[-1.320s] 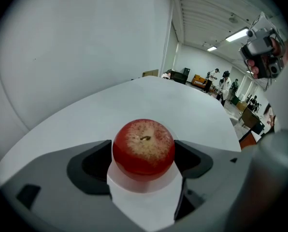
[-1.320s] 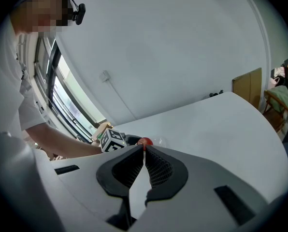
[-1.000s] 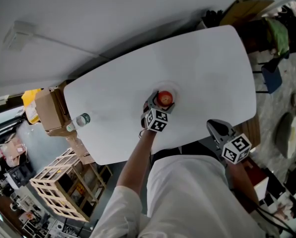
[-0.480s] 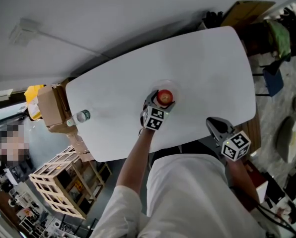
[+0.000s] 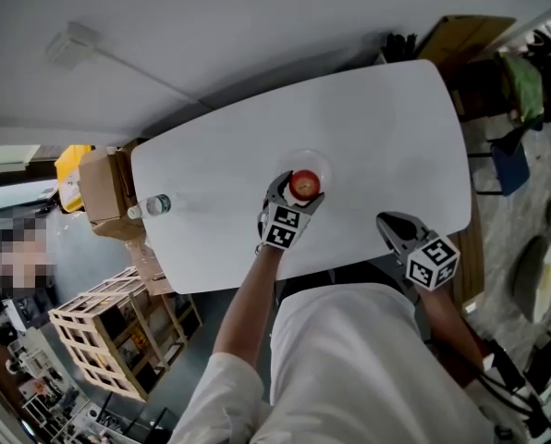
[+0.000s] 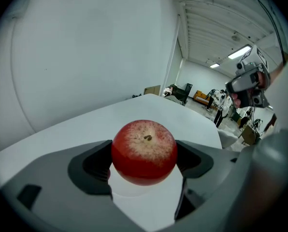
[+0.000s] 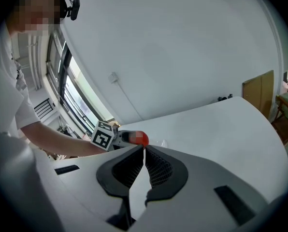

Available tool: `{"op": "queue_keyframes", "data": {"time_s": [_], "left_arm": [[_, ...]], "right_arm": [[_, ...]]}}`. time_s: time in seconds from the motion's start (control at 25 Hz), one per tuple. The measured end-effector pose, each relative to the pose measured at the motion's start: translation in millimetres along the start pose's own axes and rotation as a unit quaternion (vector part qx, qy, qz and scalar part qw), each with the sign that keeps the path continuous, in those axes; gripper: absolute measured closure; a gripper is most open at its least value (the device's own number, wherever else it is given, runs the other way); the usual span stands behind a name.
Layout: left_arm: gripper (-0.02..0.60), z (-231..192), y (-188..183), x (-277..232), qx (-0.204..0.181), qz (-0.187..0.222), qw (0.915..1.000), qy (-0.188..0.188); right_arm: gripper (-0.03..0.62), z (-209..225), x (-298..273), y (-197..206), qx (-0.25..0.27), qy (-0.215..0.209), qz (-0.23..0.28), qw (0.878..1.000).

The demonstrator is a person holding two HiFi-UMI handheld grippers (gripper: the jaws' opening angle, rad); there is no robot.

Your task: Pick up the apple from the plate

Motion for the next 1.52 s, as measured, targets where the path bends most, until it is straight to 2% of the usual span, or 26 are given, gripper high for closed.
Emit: {"op": "queue_keyframes", "data": {"time_s": [0.36,0.96,1.52], "left_arm": [[0.181,14.8,-11.4,37.1,0.033,0.037,0.9986,-0.020],[0.182,38.0,-24.2,97.3,0.052,0.075,0.9950,-0.041],[0.181,47.0,-31.6,162.2,0.050,0.128,0.9902,-0.023]], "right_arm": [[0.556,1.6,5.9,-7.9,0.025,-0.027,-0.006,0.999],[0.556,-7.8,3.8,-25.3,0.067,-0.067,-0.005,0.996],[0.556,-50.4,-6.0,-21.9,0.086,-0.067,0.011,0.994]]}}
Point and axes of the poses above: the fingertips, and each gripper's own axes: x backward along the fingers, z to its right, y out of its underside, the point moved 6 cm from there along x, backward along the fingers, and after that the axes turned 6 degrees about -y, right-handed, at the moved point
